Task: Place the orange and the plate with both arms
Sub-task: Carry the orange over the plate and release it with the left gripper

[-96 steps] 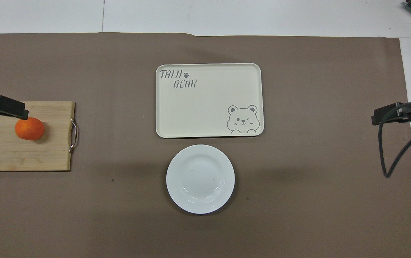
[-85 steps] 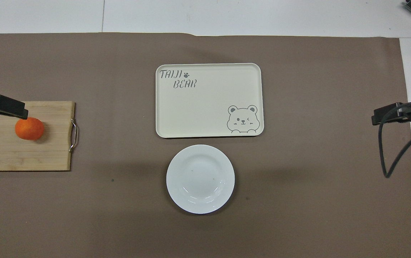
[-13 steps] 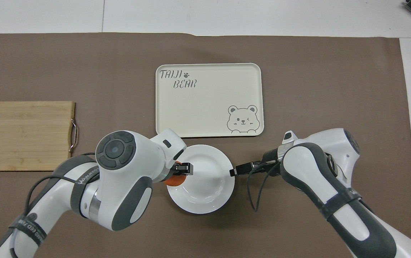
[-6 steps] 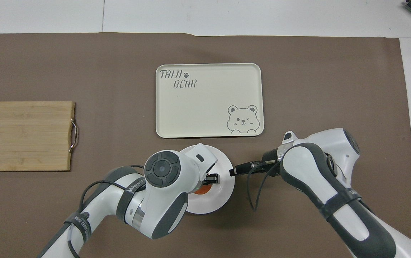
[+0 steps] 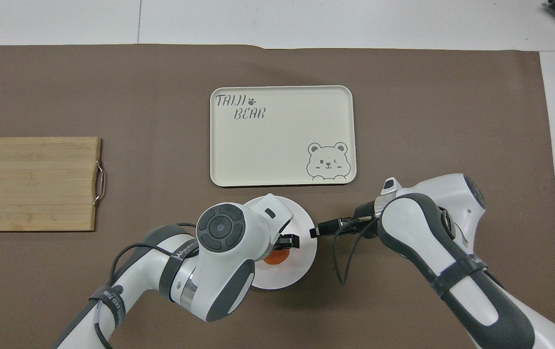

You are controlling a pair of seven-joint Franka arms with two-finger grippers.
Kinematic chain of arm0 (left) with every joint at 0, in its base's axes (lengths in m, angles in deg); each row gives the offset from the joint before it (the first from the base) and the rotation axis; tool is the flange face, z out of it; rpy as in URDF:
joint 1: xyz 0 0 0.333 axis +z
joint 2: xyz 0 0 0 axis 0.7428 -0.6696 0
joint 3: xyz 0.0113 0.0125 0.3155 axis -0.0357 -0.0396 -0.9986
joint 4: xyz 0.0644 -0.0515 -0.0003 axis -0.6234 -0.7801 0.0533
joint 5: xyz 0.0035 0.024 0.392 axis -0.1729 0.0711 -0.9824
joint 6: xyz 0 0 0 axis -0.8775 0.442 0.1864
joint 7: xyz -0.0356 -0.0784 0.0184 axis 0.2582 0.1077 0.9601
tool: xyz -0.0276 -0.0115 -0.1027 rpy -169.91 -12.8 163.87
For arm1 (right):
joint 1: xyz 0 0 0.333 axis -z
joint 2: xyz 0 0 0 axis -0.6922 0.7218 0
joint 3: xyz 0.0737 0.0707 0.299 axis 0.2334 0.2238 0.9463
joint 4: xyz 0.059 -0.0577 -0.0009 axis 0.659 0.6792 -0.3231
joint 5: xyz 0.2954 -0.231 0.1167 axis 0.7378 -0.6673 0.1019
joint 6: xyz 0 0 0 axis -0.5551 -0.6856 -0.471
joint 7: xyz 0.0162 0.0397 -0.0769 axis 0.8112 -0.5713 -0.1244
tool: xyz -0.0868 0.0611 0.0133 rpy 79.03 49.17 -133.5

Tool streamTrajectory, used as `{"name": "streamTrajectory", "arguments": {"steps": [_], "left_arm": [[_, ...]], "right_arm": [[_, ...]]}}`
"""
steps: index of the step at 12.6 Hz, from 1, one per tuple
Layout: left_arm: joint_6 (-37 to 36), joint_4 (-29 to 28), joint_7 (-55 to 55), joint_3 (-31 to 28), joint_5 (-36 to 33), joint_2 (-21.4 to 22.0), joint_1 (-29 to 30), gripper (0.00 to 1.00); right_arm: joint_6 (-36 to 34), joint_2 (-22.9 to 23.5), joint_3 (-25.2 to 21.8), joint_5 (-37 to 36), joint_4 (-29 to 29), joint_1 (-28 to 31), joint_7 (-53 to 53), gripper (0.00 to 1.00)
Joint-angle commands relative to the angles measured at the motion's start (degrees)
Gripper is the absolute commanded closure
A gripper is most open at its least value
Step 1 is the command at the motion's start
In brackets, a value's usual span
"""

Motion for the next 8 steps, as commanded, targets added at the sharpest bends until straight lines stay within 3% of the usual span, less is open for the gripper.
{"name": "streamTrajectory", "arguments": {"steps": [1, 4, 6, 8], "left_arm": [[-3.51, 0.35, 0.19, -1.15, 0.96, 2.44, -0.35, 0.0], [-12.91, 3.6, -0.07, -1.5, -0.36, 5.61, 5.7, 0.0], [-19.85, 8.59, -0.51, -1.5, -7.26, 7.1, 10.01, 0.0], [-27.41, 14.57, -1.47, -1.68, -9.67, 7.19, 14.4, 0.0]], "right_arm": [[1.27, -0.37, 0.15, 1.78, 0.84, -0.2, -0.77, 0.0], [2.32, 0.77, 0.24, 1.78, 1.01, -0.81, -1.99, 0.0], [3.89, 0.68, 0.24, 1.78, 1.19, -2.39, -3.48, 0.0], [6.35, 0.77, 0.24, 1.78, 1.28, -4.67, -8.22, 0.0]]}}
